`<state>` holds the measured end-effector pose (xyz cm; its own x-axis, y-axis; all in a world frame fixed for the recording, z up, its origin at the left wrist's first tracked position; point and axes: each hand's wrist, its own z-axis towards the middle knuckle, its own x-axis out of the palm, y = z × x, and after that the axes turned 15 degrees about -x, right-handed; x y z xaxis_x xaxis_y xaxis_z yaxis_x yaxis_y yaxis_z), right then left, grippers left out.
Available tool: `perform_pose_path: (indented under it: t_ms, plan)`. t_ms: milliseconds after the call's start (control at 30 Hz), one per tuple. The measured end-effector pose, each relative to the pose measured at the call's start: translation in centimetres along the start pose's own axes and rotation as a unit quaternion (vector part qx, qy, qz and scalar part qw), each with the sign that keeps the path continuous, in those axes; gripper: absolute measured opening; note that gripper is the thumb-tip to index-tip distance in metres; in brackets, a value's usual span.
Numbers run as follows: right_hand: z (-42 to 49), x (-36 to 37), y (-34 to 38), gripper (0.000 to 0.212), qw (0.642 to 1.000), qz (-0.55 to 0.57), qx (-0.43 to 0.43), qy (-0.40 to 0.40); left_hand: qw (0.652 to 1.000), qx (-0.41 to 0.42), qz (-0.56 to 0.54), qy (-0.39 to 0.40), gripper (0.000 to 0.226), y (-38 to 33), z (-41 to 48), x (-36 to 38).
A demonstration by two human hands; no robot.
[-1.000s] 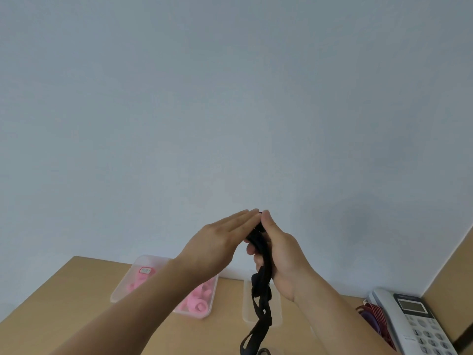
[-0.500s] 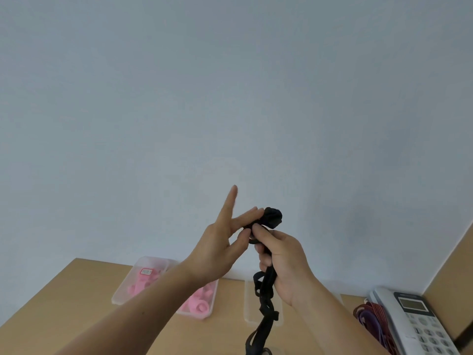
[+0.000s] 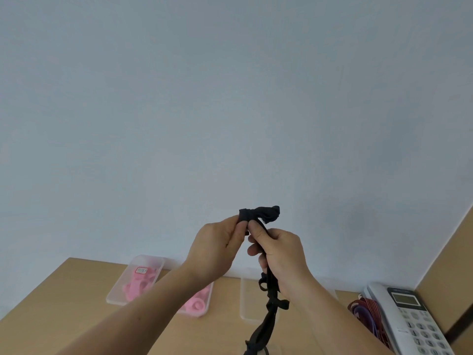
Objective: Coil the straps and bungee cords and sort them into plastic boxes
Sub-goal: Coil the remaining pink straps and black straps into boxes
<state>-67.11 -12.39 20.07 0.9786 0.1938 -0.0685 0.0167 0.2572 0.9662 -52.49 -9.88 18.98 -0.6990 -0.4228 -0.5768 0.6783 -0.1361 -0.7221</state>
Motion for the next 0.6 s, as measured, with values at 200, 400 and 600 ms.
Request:
perform_pose_path:
  t_ms: [200,400,600]
  plan:
    - [-0.3,0.3,0.9,0.050,0.990,0.089,0.054,0.089,0.927,0.218,0.254,-0.166,0.022,1.2,0.6,-0.7]
    - [0.1,-0.2,1.0,0.059,0.975,0.175,0.114,0.076,0.898,0.337,0.234,-0.158,0.069,3.1,1.2,-1.4]
    - [-0.2,-0.2,1.2,0.042,0.973,0.197,0.034,0.112,0.954,-0.116,-0.237,0.144,0.062,0.3,0.0,-2.3]
